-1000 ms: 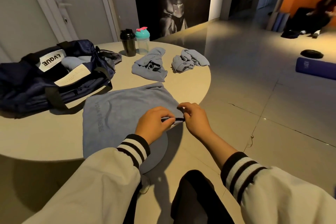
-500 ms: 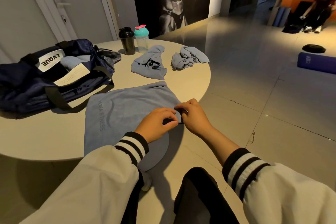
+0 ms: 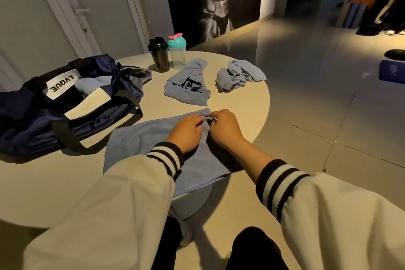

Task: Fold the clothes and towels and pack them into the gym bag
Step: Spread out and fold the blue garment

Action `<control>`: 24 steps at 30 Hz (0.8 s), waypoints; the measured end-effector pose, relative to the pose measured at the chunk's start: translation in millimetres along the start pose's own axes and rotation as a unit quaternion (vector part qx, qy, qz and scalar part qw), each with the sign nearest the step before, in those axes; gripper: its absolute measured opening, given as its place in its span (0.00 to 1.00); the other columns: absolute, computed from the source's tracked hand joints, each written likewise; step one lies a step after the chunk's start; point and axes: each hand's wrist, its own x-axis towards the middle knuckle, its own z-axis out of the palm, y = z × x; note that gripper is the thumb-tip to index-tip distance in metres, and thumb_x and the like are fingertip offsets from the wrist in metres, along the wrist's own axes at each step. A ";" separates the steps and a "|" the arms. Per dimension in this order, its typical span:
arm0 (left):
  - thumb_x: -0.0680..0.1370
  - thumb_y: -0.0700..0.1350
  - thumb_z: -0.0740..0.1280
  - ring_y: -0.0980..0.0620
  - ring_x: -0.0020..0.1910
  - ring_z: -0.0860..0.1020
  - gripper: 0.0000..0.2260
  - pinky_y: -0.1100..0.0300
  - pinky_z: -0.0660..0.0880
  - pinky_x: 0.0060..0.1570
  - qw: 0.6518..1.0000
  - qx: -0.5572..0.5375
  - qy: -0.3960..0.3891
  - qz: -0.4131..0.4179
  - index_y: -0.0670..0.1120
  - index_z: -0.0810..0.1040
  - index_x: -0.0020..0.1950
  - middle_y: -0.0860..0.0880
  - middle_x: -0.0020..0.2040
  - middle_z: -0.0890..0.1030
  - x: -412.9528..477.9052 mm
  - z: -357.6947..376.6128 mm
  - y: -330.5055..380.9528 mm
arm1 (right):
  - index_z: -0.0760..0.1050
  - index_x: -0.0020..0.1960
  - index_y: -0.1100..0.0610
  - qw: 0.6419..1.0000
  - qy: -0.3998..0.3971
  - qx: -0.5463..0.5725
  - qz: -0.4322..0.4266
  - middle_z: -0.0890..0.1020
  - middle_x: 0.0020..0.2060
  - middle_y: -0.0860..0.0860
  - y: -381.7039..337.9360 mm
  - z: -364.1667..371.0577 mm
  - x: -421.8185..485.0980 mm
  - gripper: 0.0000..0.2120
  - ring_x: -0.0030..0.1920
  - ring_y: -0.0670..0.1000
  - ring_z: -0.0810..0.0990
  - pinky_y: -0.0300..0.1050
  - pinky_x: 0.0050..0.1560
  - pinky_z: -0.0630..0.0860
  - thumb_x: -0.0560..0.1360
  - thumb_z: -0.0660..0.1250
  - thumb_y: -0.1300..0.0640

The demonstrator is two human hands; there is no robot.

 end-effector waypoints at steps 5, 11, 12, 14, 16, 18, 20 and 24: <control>0.84 0.47 0.60 0.44 0.68 0.71 0.16 0.45 0.68 0.70 0.998 0.016 0.058 0.018 0.49 0.76 0.70 0.47 0.67 0.77 41.2 2.0 -19.1 | 0.69 0.73 0.50 0.993 -0.008 -0.113 -0.019 0.74 0.65 0.56 10.0 17.5 4.9 0.21 0.64 0.61 0.69 0.53 0.57 0.65 0.81 0.54 0.54; 0.83 0.48 0.62 0.47 0.55 0.78 0.11 0.44 0.73 0.62 1.000 -0.022 -0.009 0.012 0.50 0.82 0.59 0.49 0.56 0.82 62.0 3.2 -27.5 | 0.66 0.75 0.52 0.992 -0.018 -0.121 -0.037 0.71 0.72 0.52 13.0 17.3 1.0 0.22 0.68 0.58 0.65 0.54 0.62 0.62 0.82 0.52 0.54; 0.82 0.47 0.63 0.47 0.54 0.78 0.10 0.44 0.74 0.61 0.999 -0.029 -0.006 0.027 0.49 0.83 0.58 0.49 0.54 0.83 61.7 4.1 -29.2 | 0.67 0.74 0.52 0.992 -0.020 -0.121 -0.038 0.71 0.72 0.52 13.3 17.0 0.3 0.21 0.68 0.57 0.65 0.54 0.62 0.62 0.82 0.52 0.54; 0.82 0.44 0.63 0.47 0.54 0.78 0.10 0.44 0.74 0.60 0.998 -0.029 0.000 0.047 0.47 0.83 0.58 0.47 0.54 0.82 61.8 4.5 -32.4 | 0.67 0.74 0.52 0.992 -0.016 -0.122 -0.043 0.71 0.72 0.51 13.2 17.4 -0.9 0.21 0.67 0.57 0.65 0.54 0.62 0.62 0.82 0.52 0.54; 0.83 0.45 0.62 0.46 0.59 0.76 0.12 0.46 0.71 0.65 0.999 0.000 0.000 0.046 0.48 0.81 0.64 0.46 0.60 0.80 61.4 4.2 -32.2 | 0.69 0.72 0.52 0.991 -0.013 -0.127 -0.046 0.72 0.71 0.51 11.8 17.4 -1.4 0.20 0.67 0.57 0.65 0.53 0.61 0.62 0.83 0.51 0.53; 0.84 0.46 0.60 0.45 0.65 0.72 0.16 0.47 0.65 0.70 0.999 0.045 0.008 0.017 0.49 0.76 0.70 0.46 0.67 0.75 62.1 4.1 -30.4 | 0.70 0.70 0.53 0.989 -0.017 -0.138 -0.045 0.72 0.70 0.52 11.2 18.7 -2.0 0.19 0.66 0.57 0.65 0.53 0.61 0.61 0.83 0.51 0.52; 0.84 0.48 0.57 0.44 0.71 0.67 0.19 0.50 0.59 0.73 0.994 0.101 0.019 -0.035 0.50 0.69 0.75 0.46 0.73 0.69 63.6 4.6 -30.1 | 0.70 0.68 0.53 0.987 -0.027 -0.154 -0.042 0.71 0.70 0.52 11.7 20.5 -2.7 0.18 0.67 0.57 0.64 0.53 0.60 0.60 0.83 0.50 0.51; 0.84 0.53 0.56 0.44 0.75 0.58 0.21 0.48 0.51 0.76 0.988 0.125 0.074 -0.056 0.52 0.66 0.77 0.48 0.78 0.62 58.4 5.9 -34.0 | 0.62 0.73 0.51 0.981 -0.087 -0.173 -0.029 0.65 0.72 0.51 11.6 18.4 0.8 0.21 0.70 0.57 0.60 0.55 0.63 0.58 0.83 0.47 0.46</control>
